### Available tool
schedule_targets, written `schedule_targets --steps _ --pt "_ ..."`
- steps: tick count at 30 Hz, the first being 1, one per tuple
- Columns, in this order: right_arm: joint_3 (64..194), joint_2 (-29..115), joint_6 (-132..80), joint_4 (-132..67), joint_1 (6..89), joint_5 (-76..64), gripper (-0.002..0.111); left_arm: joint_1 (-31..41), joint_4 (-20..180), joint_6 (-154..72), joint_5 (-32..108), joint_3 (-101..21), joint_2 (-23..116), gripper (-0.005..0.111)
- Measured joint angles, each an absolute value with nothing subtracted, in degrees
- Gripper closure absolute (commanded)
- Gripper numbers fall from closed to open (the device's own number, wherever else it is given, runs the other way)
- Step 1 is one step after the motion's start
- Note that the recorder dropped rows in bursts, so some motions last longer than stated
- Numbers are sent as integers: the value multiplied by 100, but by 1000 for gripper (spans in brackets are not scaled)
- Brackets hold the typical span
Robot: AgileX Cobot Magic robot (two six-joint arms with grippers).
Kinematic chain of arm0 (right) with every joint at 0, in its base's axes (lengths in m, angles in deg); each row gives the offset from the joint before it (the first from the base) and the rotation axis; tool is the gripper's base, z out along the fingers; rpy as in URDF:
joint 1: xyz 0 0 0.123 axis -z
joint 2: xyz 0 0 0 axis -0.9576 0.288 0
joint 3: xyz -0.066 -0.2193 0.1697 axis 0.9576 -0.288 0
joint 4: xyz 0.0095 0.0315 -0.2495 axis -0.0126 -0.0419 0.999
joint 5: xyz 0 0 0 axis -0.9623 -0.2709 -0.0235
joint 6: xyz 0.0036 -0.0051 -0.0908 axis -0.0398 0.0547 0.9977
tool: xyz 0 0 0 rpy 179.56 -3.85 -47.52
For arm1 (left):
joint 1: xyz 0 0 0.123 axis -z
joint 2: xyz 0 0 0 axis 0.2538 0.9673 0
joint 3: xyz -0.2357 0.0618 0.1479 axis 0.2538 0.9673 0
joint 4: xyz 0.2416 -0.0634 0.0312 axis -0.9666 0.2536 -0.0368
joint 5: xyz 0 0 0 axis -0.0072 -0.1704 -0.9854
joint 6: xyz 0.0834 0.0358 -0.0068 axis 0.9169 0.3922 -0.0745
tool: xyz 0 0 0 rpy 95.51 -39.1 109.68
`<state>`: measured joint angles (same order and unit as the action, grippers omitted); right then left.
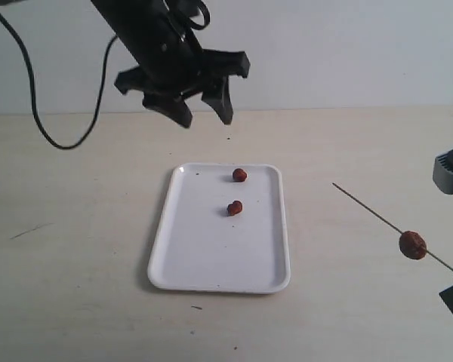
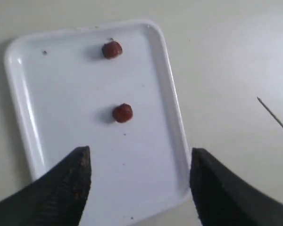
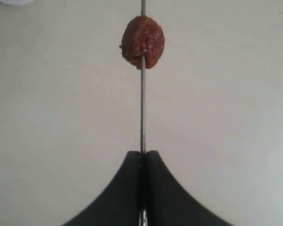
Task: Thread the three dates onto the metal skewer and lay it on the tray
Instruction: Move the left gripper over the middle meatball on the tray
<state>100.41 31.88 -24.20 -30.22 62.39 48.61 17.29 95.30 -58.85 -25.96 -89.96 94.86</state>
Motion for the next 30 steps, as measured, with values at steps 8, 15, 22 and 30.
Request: schedule_targets --steps 8,15,22,30 --pt "10041 3103 -2637 -2810 6239 4993 108 1729 10015 -6255 -2694 -8996 10244 46" --pt "10041 3103 -2679 -2804 6239 4993 108 1729 10515 -6341 -2793 -8996 10828 46" --pt "10041 3103 -2679 -2804 6239 4993 108 1729 10526 -6394 -2974 -9132 11070 46" --pt "10041 3103 -2679 -2798 6239 5008 108 1748 10254 -6731 -3116 -10268 11413 46"
